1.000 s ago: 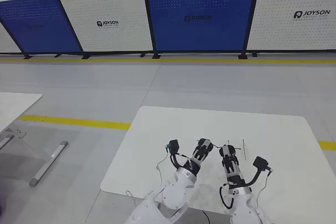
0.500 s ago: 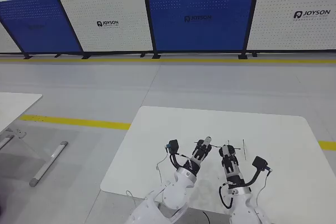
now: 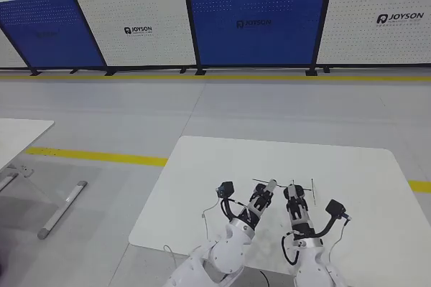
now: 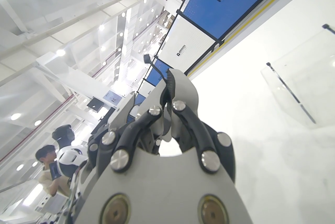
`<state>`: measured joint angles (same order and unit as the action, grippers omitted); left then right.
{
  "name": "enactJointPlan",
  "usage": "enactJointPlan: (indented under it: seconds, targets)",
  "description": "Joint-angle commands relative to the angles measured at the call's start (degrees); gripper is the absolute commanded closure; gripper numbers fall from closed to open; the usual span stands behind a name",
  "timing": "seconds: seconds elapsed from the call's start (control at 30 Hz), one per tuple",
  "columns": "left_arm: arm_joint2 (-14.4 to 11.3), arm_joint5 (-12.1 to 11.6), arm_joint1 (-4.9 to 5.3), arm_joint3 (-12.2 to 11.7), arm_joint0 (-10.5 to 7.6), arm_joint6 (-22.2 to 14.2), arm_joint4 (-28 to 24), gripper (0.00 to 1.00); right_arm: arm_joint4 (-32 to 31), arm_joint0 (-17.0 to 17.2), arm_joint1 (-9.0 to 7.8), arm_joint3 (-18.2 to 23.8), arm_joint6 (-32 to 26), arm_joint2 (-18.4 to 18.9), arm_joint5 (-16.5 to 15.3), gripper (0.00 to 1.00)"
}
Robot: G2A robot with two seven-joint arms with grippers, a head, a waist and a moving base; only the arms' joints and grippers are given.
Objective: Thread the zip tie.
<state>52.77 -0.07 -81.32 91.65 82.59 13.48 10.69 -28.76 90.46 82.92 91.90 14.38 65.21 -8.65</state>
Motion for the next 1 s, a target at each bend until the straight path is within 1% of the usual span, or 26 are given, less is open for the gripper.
enactJointPlan:
  seconds: [0.0,0.03,0.13,0.17,0.4,0.53,0.73,0.77,0.83,0.87,0.97]
  targets:
    - [-0.2,0.1,-0.07,-0.2,-0.20,-0.1,0.1,0.70,-0.2,0.0,0.01,0.0,0.0,0.0,-0.1,1.00]
    - [-0.3,0.1,-0.12,-0.3,-0.32,-0.1,0.2,0.74,-0.3,-0.1,0.02,-0.1,0.0,0.0,-0.1,1.00]
    - [-0.4,0.3,-0.20,-0.5,-0.51,-0.1,0.5,0.78,-0.6,-0.1,0.03,-0.1,0.1,-0.1,-0.2,1.00]
    - [-0.5,0.3,-0.22,-0.5,-0.54,-0.1,0.6,0.76,-0.7,-0.1,0.03,-0.1,0.1,-0.1,-0.2,1.00]
    - [-0.5,0.5,-0.34,-0.6,-0.64,-0.1,0.7,0.73,-1.4,0.1,0.04,-0.1,0.2,-0.2,-0.5,1.00]
    - [-0.6,0.8,-0.42,-0.7,-0.77,-0.2,0.9,0.75,-1.5,0.1,0.05,-0.1,0.2,-0.2,-0.6,1.00]
    - [-0.5,1.0,-0.52,-0.7,-0.91,-0.2,0.9,0.84,-1.6,0.0,0.10,-0.2,0.2,-0.3,-0.8,1.00]
    - [-0.4,1.0,-0.54,-0.7,-0.92,-0.2,0.9,0.89,-1.7,0.0,0.10,-0.2,0.2,-0.3,-0.8,1.00]
    - [-0.4,1.0,-0.56,-0.7,-0.93,-0.3,0.9,0.95,-1.7,-0.1,0.12,-0.3,0.2,-0.3,-0.7,1.00]
    - [-0.4,1.0,-0.58,-0.7,-0.94,-0.3,0.9,1.00,-1.8,-0.1,0.13,-0.3,0.2,-0.3,-0.7,1.00]
    - [-0.3,1.0,-0.60,-0.8,-0.98,-0.5,1.0,1.00,-1.9,-0.2,0.15,-0.4,0.2,-0.4,-0.7,1.00]
